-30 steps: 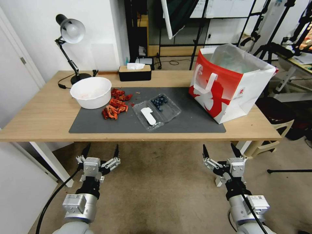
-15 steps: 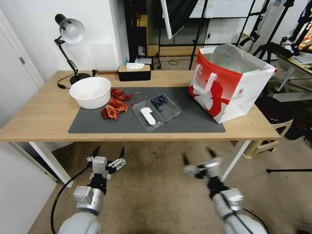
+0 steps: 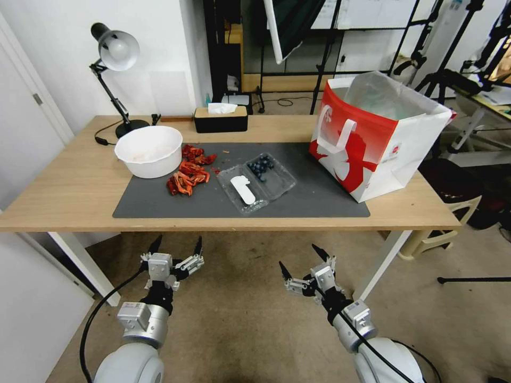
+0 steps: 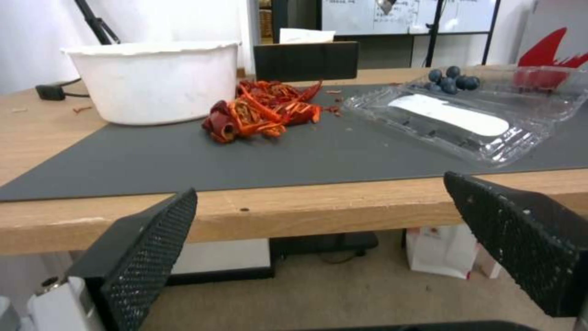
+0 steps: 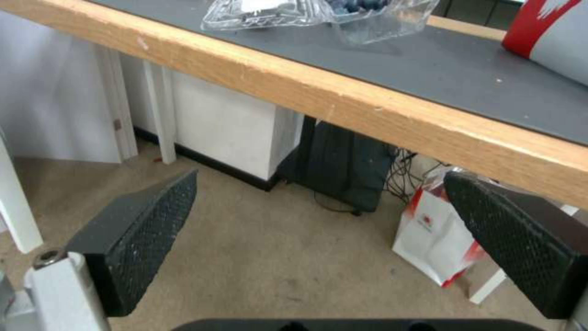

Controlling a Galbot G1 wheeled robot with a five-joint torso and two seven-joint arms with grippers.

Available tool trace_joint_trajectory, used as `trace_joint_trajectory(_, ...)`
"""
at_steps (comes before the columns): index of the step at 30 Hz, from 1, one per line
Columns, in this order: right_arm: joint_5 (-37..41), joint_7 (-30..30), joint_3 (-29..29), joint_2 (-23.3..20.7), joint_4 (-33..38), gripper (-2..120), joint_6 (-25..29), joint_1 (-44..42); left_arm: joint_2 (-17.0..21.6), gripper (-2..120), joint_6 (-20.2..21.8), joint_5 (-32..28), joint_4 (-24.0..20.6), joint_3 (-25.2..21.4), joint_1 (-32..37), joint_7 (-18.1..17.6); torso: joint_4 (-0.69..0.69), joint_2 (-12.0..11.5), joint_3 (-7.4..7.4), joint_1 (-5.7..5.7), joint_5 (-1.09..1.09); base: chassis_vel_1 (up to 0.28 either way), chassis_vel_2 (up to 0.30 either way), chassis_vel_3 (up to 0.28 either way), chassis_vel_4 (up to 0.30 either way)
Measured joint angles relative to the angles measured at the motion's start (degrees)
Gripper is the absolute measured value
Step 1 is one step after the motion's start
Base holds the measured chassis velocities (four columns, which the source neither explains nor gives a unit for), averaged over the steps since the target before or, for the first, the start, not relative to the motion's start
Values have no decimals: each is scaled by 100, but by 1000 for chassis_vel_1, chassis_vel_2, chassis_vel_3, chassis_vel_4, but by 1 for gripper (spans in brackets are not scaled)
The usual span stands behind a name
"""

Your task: Close the takeout container lid, then place the container into the takeout bag.

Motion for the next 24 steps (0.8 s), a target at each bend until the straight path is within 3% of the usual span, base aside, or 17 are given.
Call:
trace_joint_trajectory(13,199,-22,58,-130,34,100,-69,105,122,100,-19,-181,72,-155,-15,331,0,0,0,0,0,0,0,0,0)
trace_joint_trajectory(19,633,-65,61,-237,144,100,-282,265,162,100,-62,-232,152,-235,-26,483,0,0,0,0,0,0,0,0,0)
trace_joint_trajectory(24,1497,17,69,-391,264,100,-697,530,192,100,-137,-245,260,-260,-74,573,1,0,0,0,0,0,0,0,0)
